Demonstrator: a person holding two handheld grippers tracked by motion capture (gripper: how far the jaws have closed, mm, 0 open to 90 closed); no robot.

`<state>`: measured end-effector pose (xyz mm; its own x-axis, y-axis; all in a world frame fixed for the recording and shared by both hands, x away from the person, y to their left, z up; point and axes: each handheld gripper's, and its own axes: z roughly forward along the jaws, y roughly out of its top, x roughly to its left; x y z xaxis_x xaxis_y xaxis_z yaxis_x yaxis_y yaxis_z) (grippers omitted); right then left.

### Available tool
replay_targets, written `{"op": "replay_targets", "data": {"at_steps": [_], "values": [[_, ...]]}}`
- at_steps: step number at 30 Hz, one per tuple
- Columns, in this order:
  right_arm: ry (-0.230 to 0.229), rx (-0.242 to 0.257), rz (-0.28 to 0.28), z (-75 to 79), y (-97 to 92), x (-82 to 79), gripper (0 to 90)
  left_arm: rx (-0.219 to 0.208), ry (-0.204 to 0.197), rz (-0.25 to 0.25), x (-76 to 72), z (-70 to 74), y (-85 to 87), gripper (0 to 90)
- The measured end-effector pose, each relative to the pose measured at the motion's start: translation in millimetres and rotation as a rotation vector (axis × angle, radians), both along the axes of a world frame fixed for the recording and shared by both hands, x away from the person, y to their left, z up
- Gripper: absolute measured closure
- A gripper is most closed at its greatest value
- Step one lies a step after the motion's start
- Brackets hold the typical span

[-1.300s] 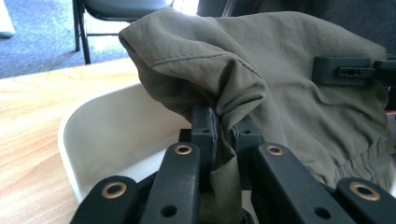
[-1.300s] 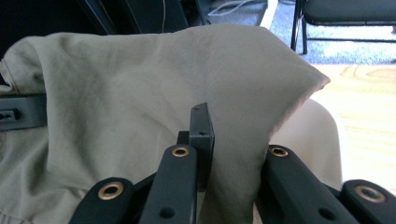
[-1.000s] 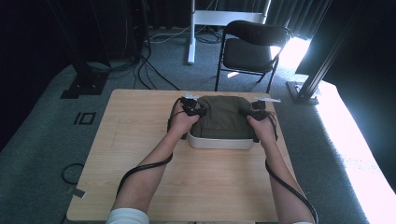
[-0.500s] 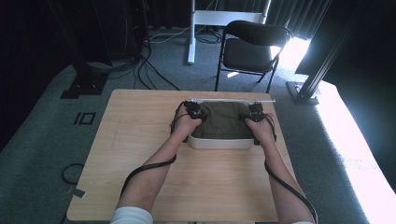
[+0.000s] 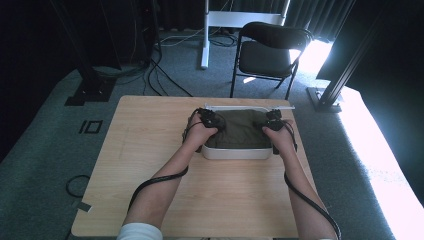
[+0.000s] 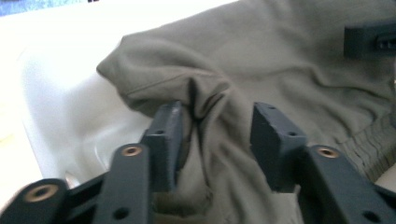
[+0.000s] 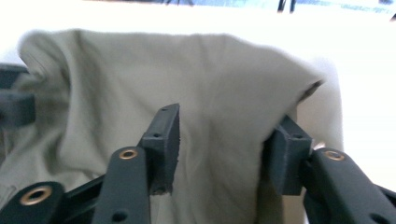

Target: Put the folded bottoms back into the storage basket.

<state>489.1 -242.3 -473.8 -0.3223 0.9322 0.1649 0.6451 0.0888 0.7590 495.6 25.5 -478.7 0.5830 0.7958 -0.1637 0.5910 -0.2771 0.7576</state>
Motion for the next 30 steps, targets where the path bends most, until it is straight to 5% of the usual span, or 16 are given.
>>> {"op": "replay_targets", "data": {"at_steps": [5, 7, 9, 12, 16, 20, 23, 30], "values": [[-0.062, 0.012, -0.010, 10.7, -3.9, -4.0, 32.8, -0.027, -0.071, -0.032, -2.6, 4.9, 3.4, 36.5], [-0.075, 0.062, -0.025, 13.4, -5.2, -5.7, 29.1, -0.039, -0.107, -0.039, -3.5, 7.5, 6.6, 29.5], [-0.103, 0.034, -0.037, 16.8, -6.1, -9.1, 27.8, -0.080, -0.115, -0.025, -5.5, 10.6, 8.3, 28.5], [-0.107, 0.069, -0.014, 21.0, -6.2, -13.9, 20.6, -0.104, -0.097, -0.018, -10.5, 13.2, 11.8, 19.6], [-0.113, 0.028, 0.050, 22.5, -2.6, -20.8, 18.7, -0.103, -0.095, -0.027, -15.3, 11.4, 16.5, 19.7], [-0.133, 0.047, 0.074, 22.7, 0.8, -26.9, 15.4, -0.102, -0.096, -0.027, -21.9, 10.9, 20.5, 19.6], [-0.145, 0.037, 0.075, 22.3, 2.1, -29.3, 15.4, -0.129, -0.096, -0.022, -24.5, 11.4, 22.1, 19.6], [-0.154, 0.029, 0.084, 18.0, 6.6, -36.8, 13.9, -0.099, -0.109, -0.024, -35.7, 14.7, 31.1, 19.6]]}}
